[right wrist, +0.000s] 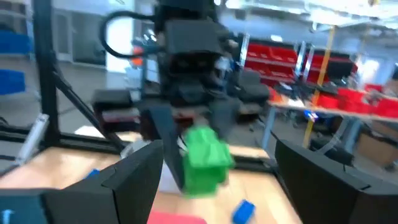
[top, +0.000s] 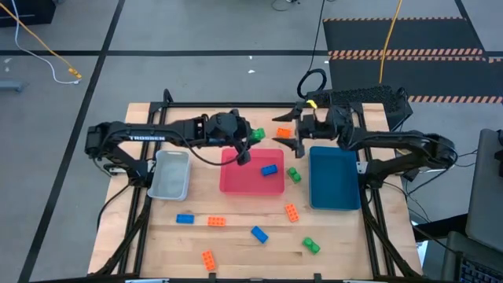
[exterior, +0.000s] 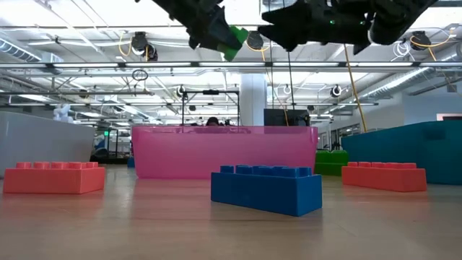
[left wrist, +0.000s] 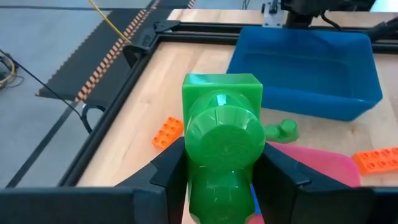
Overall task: Sort & place blocks by color
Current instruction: Put the green game piece into the blue bin
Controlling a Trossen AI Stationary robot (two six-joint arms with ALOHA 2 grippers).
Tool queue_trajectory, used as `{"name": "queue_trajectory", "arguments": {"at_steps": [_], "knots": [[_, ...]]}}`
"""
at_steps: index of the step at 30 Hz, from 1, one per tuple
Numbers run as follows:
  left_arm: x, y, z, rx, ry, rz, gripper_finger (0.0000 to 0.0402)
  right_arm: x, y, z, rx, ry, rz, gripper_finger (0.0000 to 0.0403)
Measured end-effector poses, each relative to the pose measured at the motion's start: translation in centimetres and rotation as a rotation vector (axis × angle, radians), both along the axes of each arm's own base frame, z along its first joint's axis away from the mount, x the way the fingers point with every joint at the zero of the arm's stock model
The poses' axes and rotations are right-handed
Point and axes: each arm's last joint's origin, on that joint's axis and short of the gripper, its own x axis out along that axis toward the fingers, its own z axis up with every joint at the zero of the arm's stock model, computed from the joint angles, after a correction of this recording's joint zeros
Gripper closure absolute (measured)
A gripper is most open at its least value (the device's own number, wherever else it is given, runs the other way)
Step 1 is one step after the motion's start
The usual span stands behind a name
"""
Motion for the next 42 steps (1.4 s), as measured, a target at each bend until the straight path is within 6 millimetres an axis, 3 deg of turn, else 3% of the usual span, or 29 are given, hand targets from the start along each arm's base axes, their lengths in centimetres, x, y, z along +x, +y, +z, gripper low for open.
{"name": "queue_trajectory", "arguments": {"at_steps": [8, 25, 30, 35, 39, 42], "knots": [[0.5, -0.2, 0.2, -0.006, -0.053, -0.017, 0.0256, 2.1, 1.0, -1.3, -0.002, -0.065, 0.062, 0.0101], [2.3, -1.6, -0.8, -0.017, -0.146, -0.113, 0.0256, 3.2, 0.8, -1.9, 0.037, -0.084, 0.049, 0.0105], [2.3, -1.5, -0.8, -0.005, -0.149, -0.112, 0.0256, 3.2, 0.9, -2.0, 0.028, -0.069, 0.047, 0.016], [2.3, -1.4, -0.2, 0.042, -0.183, -0.113, 0.0246, 3.3, 0.9, -2.2, 0.018, -0.042, 0.047, 0.028], [2.1, -1.0, -0.4, 0.068, -0.157, -0.105, 0.0237, 3.0, 0.8, -2.1, -0.014, -0.014, 0.035, 0.0281], [1.5, -0.2, -1.1, 0.089, -0.043, -0.002, 0.0224, 2.2, 0.5, -2.0, -0.037, 0.055, -0.012, 0.0281]]}}
